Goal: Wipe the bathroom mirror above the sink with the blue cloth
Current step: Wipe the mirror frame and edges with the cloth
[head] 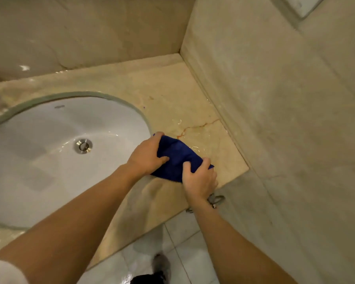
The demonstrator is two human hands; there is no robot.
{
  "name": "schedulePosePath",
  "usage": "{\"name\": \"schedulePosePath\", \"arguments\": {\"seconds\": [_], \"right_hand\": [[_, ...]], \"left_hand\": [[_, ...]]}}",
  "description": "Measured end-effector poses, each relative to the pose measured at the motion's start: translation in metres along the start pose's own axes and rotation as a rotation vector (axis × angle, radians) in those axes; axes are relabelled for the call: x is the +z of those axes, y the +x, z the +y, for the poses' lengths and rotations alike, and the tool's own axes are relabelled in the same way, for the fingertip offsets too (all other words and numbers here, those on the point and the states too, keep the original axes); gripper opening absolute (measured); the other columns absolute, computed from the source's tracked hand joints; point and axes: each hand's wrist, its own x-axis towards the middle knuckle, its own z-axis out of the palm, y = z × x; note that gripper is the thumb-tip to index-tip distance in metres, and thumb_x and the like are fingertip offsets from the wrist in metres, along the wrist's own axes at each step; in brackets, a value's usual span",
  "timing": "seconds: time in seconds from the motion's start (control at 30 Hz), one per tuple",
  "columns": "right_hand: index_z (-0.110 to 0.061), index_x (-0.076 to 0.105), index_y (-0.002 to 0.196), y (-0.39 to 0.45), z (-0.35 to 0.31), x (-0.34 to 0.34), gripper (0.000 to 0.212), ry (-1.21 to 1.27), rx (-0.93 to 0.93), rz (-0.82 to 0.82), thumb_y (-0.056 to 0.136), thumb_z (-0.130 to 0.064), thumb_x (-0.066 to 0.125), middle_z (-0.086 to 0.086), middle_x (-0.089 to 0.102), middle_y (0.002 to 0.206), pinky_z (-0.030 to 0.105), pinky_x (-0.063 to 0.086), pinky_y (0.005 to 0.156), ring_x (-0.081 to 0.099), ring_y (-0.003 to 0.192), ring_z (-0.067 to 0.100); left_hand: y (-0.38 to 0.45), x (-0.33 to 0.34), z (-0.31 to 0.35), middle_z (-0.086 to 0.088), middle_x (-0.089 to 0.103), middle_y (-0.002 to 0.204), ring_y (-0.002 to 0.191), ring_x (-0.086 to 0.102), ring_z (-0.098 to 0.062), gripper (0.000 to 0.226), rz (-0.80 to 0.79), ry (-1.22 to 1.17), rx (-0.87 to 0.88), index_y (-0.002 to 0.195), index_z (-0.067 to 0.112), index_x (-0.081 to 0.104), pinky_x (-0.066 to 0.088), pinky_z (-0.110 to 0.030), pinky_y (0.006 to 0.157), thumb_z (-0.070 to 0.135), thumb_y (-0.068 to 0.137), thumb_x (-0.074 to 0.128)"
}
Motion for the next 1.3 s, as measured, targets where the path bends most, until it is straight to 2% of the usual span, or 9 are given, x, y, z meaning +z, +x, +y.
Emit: {"name": "schedulePosePath", "arguments": {"seconds": [0.13,0.27,0.4,0.53,0.73,0.83,0.93,1.1,1.3], "right_hand": [[-0.013,0.055,0.112,-0.005,0.002,0.022,0.053,0.022,-0.038,0.209,0.08,-0.053,0.044,0.006,0.058,0.092,0.045,0.043,0.083,0.052,0.09,0.029],[-0.01,0.056,0.118,0.0,0.003,0.029,0.059,0.05,0.014,0.238,0.079,-0.053,0.044,0.009,0.054,0.095,0.042,0.041,0.082,0.05,0.087,0.03],[-0.009,0.054,0.118,0.004,0.002,0.03,0.058,-0.01,0.07,0.16,0.075,-0.048,0.046,0.01,0.053,0.096,0.044,0.042,0.083,0.048,0.089,0.031],[-0.005,0.055,0.113,0.007,0.0,0.031,0.057,-0.066,0.102,0.115,0.073,-0.045,0.048,0.016,0.057,0.098,0.038,0.034,0.085,0.05,0.092,0.034],[-0.001,0.058,0.108,0.01,-0.003,0.027,0.056,-0.053,0.111,0.085,0.071,-0.042,0.05,0.021,0.059,0.096,0.039,0.036,0.077,0.051,0.088,0.037],[-0.009,0.05,0.112,0.009,0.003,0.03,0.054,-0.054,0.081,0.069,0.072,-0.044,0.05,0.023,0.06,0.1,0.036,0.032,0.079,0.053,0.09,0.039],[-0.014,0.044,0.112,0.009,0.006,0.031,0.051,-0.039,0.082,0.068,0.073,-0.046,0.049,0.024,0.059,0.103,0.038,0.036,0.08,0.053,0.091,0.041],[-0.004,0.055,0.113,0.009,0.005,0.029,0.059,-0.022,0.104,0.012,0.073,-0.047,0.051,0.024,0.056,0.103,0.048,0.046,0.077,0.051,0.09,0.043],[-0.001,0.06,0.113,0.012,-0.005,0.021,0.061,-0.101,0.137,-0.039,0.075,-0.046,0.046,0.023,0.059,0.096,0.043,0.038,0.079,0.051,0.09,0.039]], "left_hand": [[0.025,-0.001,-0.004,-0.006,0.062,0.119,0.107,0.06,-0.028,0.055,-0.035,0.136,0.124,0.131,0.018,0.044,0.046,-0.035,0.085,0.028,0.084,0.072],[0.037,0.001,-0.017,-0.006,0.062,0.119,0.104,0.06,-0.027,0.06,-0.06,0.087,0.221,0.135,0.019,0.043,0.048,-0.038,0.084,0.032,0.085,0.072],[0.043,-0.002,-0.021,0.001,0.061,0.118,0.102,0.061,-0.023,0.057,-0.102,0.105,0.2,0.136,0.024,0.043,0.049,-0.034,0.073,0.039,0.087,0.067],[0.054,-0.004,-0.014,-0.003,0.062,0.118,0.1,0.062,-0.024,0.057,-0.148,0.103,0.164,0.136,0.022,0.045,0.046,-0.032,0.071,0.035,0.086,0.069],[0.053,-0.005,-0.013,-0.004,0.06,0.125,0.104,0.06,-0.023,0.059,-0.222,0.134,0.153,0.14,0.02,0.039,0.046,-0.032,0.072,0.036,0.09,0.066],[0.056,-0.006,-0.015,-0.001,0.061,0.125,0.103,0.062,-0.023,0.056,-0.215,0.159,0.145,0.138,0.023,0.04,0.049,-0.034,0.073,0.041,0.09,0.063],[0.054,-0.003,-0.01,0.001,0.061,0.125,0.105,0.061,-0.022,0.056,-0.198,0.185,0.097,0.137,0.025,0.041,0.046,-0.031,0.075,0.038,0.089,0.066],[0.058,-0.006,-0.008,0.006,0.06,0.127,0.106,0.061,-0.019,0.056,-0.223,0.163,0.082,0.138,0.027,0.043,0.049,-0.033,0.08,0.038,0.088,0.066],[0.065,-0.009,0.0,0.009,0.058,0.128,0.105,0.061,-0.022,0.057,-0.292,0.167,0.03,0.136,0.03,0.042,0.048,-0.035,0.08,0.038,0.086,0.068]]}}
